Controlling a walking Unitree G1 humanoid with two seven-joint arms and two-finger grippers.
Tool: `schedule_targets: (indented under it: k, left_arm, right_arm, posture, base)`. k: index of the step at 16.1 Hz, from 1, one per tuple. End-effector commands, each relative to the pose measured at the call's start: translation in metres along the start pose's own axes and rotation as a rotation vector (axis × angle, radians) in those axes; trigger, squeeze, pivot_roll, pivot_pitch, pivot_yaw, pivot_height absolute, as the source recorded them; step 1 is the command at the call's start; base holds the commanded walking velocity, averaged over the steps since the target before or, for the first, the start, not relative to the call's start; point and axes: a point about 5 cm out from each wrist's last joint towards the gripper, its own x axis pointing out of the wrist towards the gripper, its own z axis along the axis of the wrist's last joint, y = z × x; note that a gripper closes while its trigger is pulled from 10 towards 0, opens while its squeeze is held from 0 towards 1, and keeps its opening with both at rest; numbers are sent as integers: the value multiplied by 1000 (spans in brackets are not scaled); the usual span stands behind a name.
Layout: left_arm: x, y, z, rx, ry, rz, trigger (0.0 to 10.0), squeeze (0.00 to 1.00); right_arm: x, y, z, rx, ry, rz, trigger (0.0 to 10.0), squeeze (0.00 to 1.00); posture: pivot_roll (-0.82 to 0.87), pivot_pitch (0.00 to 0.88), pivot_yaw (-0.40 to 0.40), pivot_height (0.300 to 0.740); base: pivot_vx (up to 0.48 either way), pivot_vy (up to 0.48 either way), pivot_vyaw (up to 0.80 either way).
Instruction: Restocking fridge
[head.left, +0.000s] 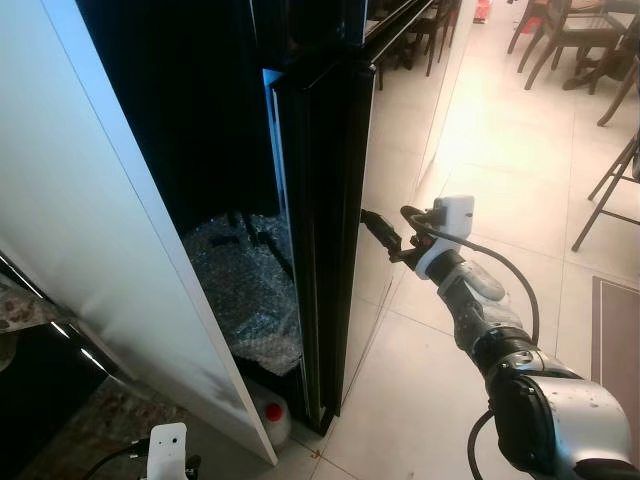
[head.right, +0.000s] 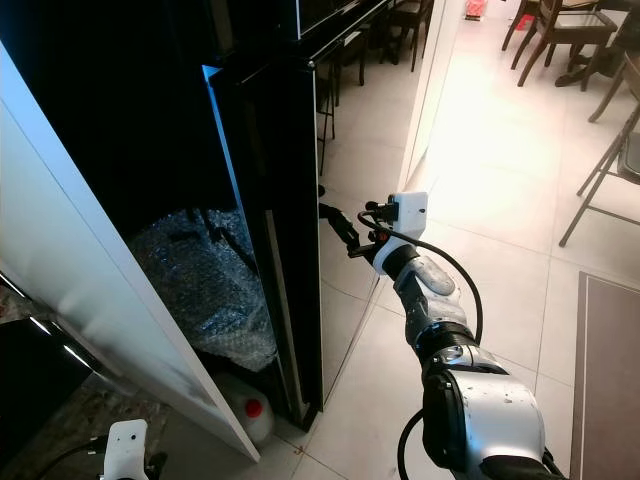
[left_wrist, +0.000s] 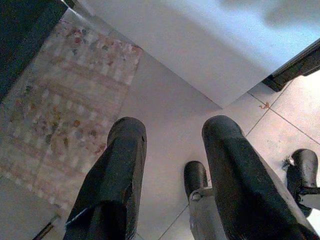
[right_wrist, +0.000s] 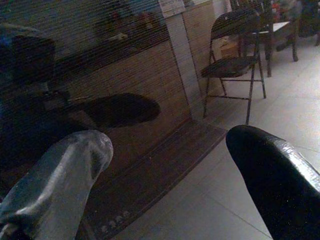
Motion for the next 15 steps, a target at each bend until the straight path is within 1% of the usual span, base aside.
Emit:
schedule_targets:
  k: [1, 2, 3, 4, 5, 6, 7, 8, 9, 10, 11, 12, 13, 14, 15]
  left_arm:
    - [-1, 4, -5, 0, 20, 16, 10000, 0]
    - [-1, 3, -5, 0, 21, 15, 10000, 0]
    - [-1, 2, -6, -2, 20, 14, 10000, 0]
    - [-2, 1, -7, -2, 21, 14, 10000, 0]
    - [-2, 1, -8, 0, 24, 13, 10000, 0]
    - [-2, 1, -9, 3, 27, 12, 10000, 0]
    - [-2, 1, -9, 3, 27, 13, 10000, 0]
    - [-3, 2, -9, 3, 27, 14, 10000, 0]
    - [-3, 2, -10, 3, 29, 14, 10000, 0]
    - [-3, 4, -11, 4, 36, 16, 10000, 0]
    - [-3, 4, -12, 5, 38, 15, 10000, 0]
    - [-3, 4, -12, 6, 38, 14, 10000, 0]
    - [-3, 3, -12, 7, 38, 11, 10000, 0]
    - [-3, 2, -10, 8, 34, 9, 10000, 0]
    - [-3, 2, -10, 8, 33, 9, 10000, 0]
  right_arm:
    - [13, 10, 11, -73, -13, -5, 10000, 0]
    - [10, 5, 9, -97, 3, -62, 10000, 0]
    - [-2, -14, 7, -104, 6, -245, 10000, 0]
    - [-14, -30, 5, -84, -10, -375, 10000, 0]
    - [-31, -48, 1, -92, -3, -538, 10000, 0]
    - [-47, -62, -5, -92, 11, -656, 10000, 0]
    - [-62, -72, -11, -62, 0, -728, 10000, 0]
    - [-76, -78, -20, -78, 20, -784, 10000, 0]
    - [-83, -80, -26, -85, 34, -811, 10000, 0]
    - [-102, -83, -48, -63, 100, -875, 10000, 0]
    - [-114, -83, -64, -33, 149, -903, 10000, 0]
    - [-125, -82, -78, -30, 214, -921, 10000, 0]
    - [-148, -76, -111, -21, 376, -935, 10000, 0]
    - [-163, -70, -129, 8, 455, -941, 10000, 0]
    - [-182, -61, -152, 31, 572, -927, 10000, 0]
  posture:
    - [-10, 0, 24, 740]
    - [-8, 0, 22, 740]
    - [-7, 0, 22, 740]
    - [-16, 0, 22, 740]
    - [-20, 0, 22, 740]
    - [-21, 0, 21, 740]
    - [-21, 0, 21, 740]
    - [-22, 0, 19, 740]
    - [-22, 0, 19, 740]
    - [-24, 0, 22, 740]
    - [-25, 0, 23, 740]
    - [-25, 0, 23, 740]
    - [-28, 0, 25, 740]
    - [-26, 0, 25, 740]
    - [-32, 0, 25, 740]
  base:
    - [0, 0, 0]
    - [0, 0, 0]
    - [0, 0, 0]
    - [0, 0, 0]
    - [0, 0, 0]
    - [0, 0, 0]
    - [0, 0, 0]
    - [0, 0, 0]
    - [0, 0, 0]
    - [0, 0, 0]
    - [0, 0, 0]
    - [0, 0, 0]
    - [0, 0, 0]
    - [0, 0, 0]
    - [0, 0, 0]
